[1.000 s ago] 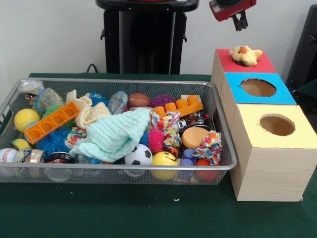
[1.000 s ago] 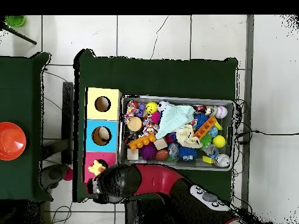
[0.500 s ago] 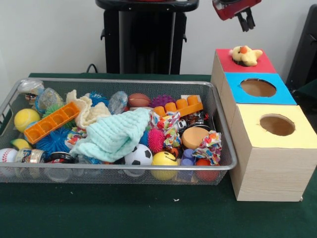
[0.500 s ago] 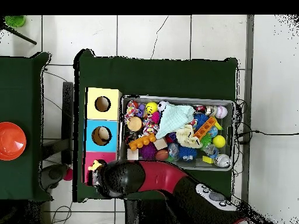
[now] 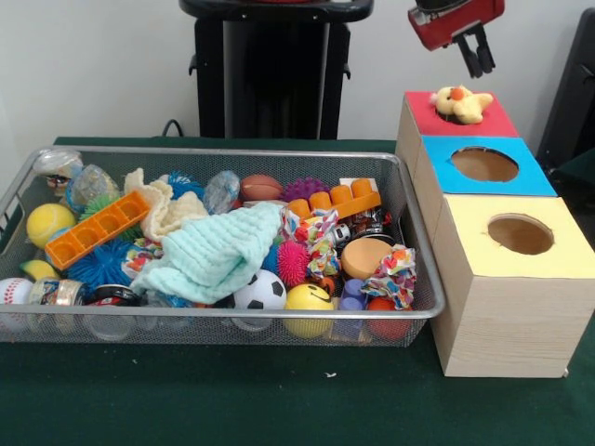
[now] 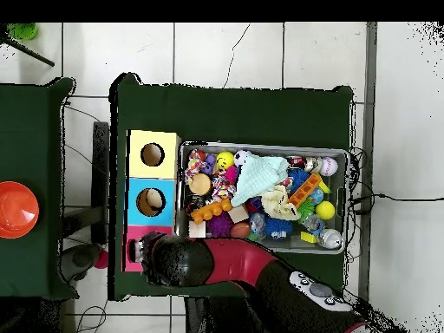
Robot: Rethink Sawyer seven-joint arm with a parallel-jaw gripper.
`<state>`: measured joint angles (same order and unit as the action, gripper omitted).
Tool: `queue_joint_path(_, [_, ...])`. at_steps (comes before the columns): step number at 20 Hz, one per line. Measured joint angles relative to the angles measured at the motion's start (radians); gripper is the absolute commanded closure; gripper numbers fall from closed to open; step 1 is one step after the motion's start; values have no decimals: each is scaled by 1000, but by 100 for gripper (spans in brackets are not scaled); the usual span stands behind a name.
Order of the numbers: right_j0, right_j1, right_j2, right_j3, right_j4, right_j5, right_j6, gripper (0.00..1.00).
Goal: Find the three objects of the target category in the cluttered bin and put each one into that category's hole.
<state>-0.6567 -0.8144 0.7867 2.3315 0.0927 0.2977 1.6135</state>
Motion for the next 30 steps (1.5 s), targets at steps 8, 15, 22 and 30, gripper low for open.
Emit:
queue_joint_path(8, [54,33,-30,0,-22,-31,0,100])
queue_joint_path(15, [80,56,-52,-1,-49,-31,0,100])
queue_joint_path(22, [81,66,-71,-1,-77,-31,0,100])
queue_joint_path(30, [87,66,-102,-3,-133,-31,0,100])
